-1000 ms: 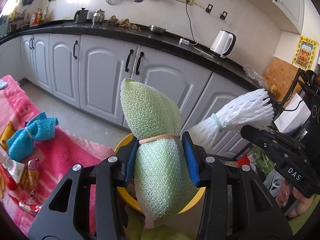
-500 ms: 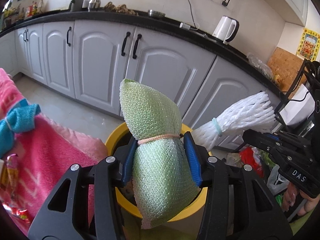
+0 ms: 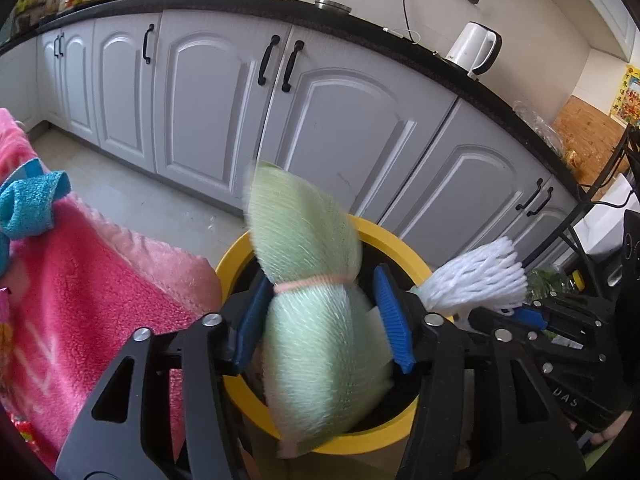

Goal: Collect trash
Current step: 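Open both grippers to drop the pouch and foam net into the bin, then withdraw both grippers from the bin back toward the table, then grasp the red can with the left gripper while the right grasps the blue cloth bow, then carry the red can and blue cloth over the yellow bin with both grippers, then open both grippers to drop the can and cloth into the bin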

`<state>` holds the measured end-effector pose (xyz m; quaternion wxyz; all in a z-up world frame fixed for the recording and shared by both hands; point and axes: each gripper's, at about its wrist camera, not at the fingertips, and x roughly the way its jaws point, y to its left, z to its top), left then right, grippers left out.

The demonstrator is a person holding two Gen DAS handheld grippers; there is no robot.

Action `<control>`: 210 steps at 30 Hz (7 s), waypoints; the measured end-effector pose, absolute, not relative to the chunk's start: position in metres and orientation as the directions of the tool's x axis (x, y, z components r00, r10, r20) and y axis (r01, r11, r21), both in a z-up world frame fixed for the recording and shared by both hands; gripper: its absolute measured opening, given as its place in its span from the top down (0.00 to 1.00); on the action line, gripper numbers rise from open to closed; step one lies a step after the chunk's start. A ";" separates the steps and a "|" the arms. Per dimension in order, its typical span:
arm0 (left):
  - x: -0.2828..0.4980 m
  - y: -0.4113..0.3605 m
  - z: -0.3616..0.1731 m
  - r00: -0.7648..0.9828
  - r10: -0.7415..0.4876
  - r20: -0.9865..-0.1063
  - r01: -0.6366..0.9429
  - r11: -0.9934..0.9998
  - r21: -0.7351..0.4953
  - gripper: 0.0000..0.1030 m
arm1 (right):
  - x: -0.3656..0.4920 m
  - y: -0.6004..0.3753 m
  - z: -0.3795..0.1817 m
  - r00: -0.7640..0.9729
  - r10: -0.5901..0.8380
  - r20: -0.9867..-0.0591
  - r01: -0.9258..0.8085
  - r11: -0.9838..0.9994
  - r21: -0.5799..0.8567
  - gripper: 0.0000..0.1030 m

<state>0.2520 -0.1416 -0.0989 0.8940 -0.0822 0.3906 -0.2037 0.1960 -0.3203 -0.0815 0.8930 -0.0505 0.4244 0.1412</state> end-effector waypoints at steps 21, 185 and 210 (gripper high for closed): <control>0.206 -0.078 -0.037 0.757 -0.293 -0.584 0.189 0.954 -0.233 0.11 | 0.176 -0.326 -0.028 0.725 0.298 -0.620 -0.262 0.953 0.152 0.29; 0.153 0.038 -0.005 0.799 -0.245 -0.548 0.065 0.943 -0.326 0.79 | 0.181 -0.211 0.048 0.692 0.550 -0.467 -0.553 0.820 0.146 0.94; 0.217 -0.104 -0.040 0.691 -0.426 -0.584 0.291 0.903 -0.314 0.79 | 0.186 -0.320 0.010 0.763 0.366 -0.533 -0.328 0.929 0.168 0.94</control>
